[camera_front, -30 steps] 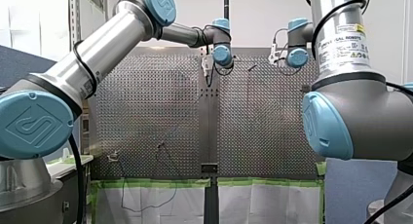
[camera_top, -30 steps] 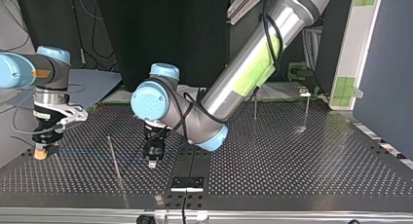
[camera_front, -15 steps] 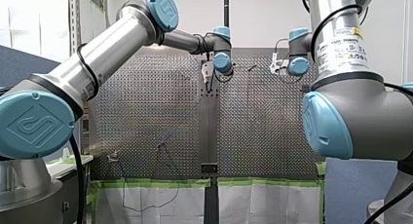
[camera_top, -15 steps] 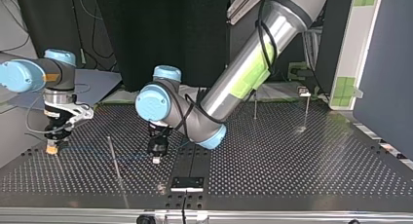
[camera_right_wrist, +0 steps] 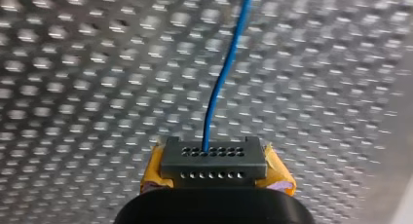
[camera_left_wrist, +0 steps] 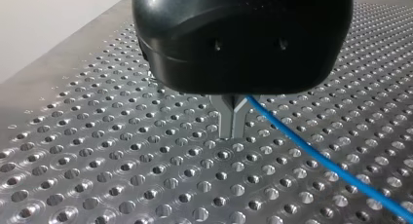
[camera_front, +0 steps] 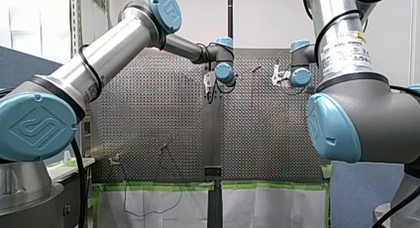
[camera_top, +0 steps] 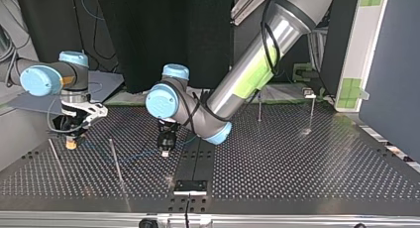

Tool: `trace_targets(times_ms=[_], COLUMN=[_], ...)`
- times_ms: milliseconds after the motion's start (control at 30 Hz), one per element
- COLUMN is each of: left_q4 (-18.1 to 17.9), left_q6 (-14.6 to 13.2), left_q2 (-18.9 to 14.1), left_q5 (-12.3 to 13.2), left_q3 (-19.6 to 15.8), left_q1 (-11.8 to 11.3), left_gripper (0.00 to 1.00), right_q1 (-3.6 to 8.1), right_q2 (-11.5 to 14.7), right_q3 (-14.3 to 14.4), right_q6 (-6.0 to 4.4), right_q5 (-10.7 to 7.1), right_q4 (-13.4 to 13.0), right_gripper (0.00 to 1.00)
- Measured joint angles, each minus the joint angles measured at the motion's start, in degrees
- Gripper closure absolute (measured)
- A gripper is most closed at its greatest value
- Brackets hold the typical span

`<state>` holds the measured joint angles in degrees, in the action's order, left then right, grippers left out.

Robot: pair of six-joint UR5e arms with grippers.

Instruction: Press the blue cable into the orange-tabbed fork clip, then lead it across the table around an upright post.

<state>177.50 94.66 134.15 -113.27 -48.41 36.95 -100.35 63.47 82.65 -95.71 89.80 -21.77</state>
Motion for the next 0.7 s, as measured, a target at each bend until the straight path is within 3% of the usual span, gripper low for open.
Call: trace_targets(times_ms=[300,367,400,467,500,567,700], left_q4=[0.1,0.2,0.2,0.3,0.3,0.3,0.4], left_q6=[-0.2,-0.5,-0.6,-0.7,-0.8,-1.0,-1.4], left_q2=[0.0,0.0,0.0,0.0,0.0,0.0,0.0], left_q5=[0.3,0.4,0.4,0.4,0.5,0.6,1.1], left_q3=[-0.1,-0.1,-0.1,-0.1,-0.1,-0.1,-0.1], left_q1=[-0.1,-0.1,-0.1,-0.1,-0.1,-0.1,-0.1], left_gripper=[1.0,0.77,0.77,0.57,0.57,0.42,0.38], right_q1=[-0.94,-1.15,-1.22,-1.36,-1.39,-1.46,-1.58], right_q2=[-2.5,-3.0,-3.1,-3.4,-3.4,-3.6,-3.9], right_q3=[0.8,1.0,1.1,1.3,1.4,1.6,1.8], right_q6=[0.34,0.42,0.44,0.46,0.47,0.48,0.53], right_q5=[0.14,0.24,0.28,0.37,0.42,0.48,0.54], right_q4=[-0.1,-0.1,-0.1,-0.2,-0.2,-0.3,-0.4], right_gripper=[1.0,1.0,1.0,1.0,1.0,1.0,1.0])
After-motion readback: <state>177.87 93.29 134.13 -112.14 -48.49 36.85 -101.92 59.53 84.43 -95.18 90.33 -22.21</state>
